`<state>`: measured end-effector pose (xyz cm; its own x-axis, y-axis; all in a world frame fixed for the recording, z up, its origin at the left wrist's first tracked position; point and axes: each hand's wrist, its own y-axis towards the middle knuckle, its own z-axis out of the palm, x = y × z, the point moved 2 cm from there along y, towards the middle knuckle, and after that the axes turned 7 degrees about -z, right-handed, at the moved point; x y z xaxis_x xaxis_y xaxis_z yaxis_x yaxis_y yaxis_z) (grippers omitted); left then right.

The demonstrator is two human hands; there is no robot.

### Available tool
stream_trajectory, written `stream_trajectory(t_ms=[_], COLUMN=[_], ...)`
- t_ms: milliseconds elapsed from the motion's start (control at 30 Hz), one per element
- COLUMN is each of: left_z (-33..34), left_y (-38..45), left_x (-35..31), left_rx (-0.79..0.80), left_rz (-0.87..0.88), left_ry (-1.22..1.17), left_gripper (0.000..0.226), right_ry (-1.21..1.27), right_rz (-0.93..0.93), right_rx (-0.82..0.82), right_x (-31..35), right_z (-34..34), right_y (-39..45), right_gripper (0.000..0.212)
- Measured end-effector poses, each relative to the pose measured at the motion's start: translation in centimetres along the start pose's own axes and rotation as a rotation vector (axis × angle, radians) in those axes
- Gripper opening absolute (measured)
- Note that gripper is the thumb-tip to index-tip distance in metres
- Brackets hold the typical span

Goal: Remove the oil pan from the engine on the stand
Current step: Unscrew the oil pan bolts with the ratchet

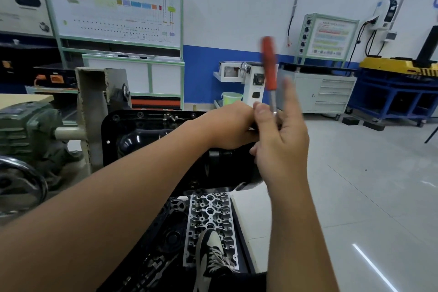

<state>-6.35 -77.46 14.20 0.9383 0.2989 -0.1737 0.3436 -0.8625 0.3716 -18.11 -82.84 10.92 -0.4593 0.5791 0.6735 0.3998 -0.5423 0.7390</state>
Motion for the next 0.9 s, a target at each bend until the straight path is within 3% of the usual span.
stream_trajectory(t_ms=[67, 133, 233, 300, 400, 500, 567, 667, 767, 833, 900], left_z=[0.1, 0.0, -0.1, 0.1, 0.1, -0.4, -0.9, -0.8, 0.1, 0.7, 1.1], left_y=[0.1, 0.1, -0.3, -0.2, 0.3, 0.9, 1.2, 2.2, 3.3, 3.8, 4.2], left_x=[-0.2, -0.2, 0.4, 0.5, 0.7, 1.9, 3.3, 5.4, 6.3, 6.0, 5.6], left_rx=[0.003, -0.001, -0.072, -0.068, -0.072, -0.068, -0.222, -0.421, -0.233, -0.053, 0.029], left_rz=[0.007, 0.021, 0.05, 0.055, 0.006, -0.111, -0.247, -0.489, -0.555, -0.537, -0.498], left_ry=[-0.043, -0.04, 0.006, -0.001, -0.143, -0.449, -0.63, -0.529, -0.398, -0.257, -0.16], left_gripper=[0.021, 0.023, 0.011, 0.012, 0.013, 0.026, 0.03, 0.031, 0.045, 0.054, 0.055], right_ry=[0.26, 0.257, -0.07, -0.062, 0.013, 0.058, 0.004, -0.061, -0.075, -0.159, -0.208], right_rz=[0.184, 0.167, -0.118, -0.159, -0.047, 0.177, 0.264, 0.299, 0.268, 0.218, 0.196], right_rx=[-0.254, -0.324, 0.064, 0.171, -0.126, -0.381, -0.381, -0.295, -0.265, -0.255, -0.243], right_x=[-0.3, -0.2, 0.0, -0.1, -1.0, -2.1, -3.1, -4.1, -4.0, -4.0, -4.0], right_z=[0.6, 0.8, 0.4, 0.0, -0.1, -1.3, -2.6, -3.8, -4.3, -4.4, -4.4], right_y=[-0.3, -0.4, 0.1, 0.2, -0.1, -0.2, -0.2, -0.6, -0.5, -0.4, -0.4], right_gripper=[0.049, 0.05, 0.048, 0.036, 0.023, 0.013, 0.012, 0.014, 0.016, 0.022, 0.025])
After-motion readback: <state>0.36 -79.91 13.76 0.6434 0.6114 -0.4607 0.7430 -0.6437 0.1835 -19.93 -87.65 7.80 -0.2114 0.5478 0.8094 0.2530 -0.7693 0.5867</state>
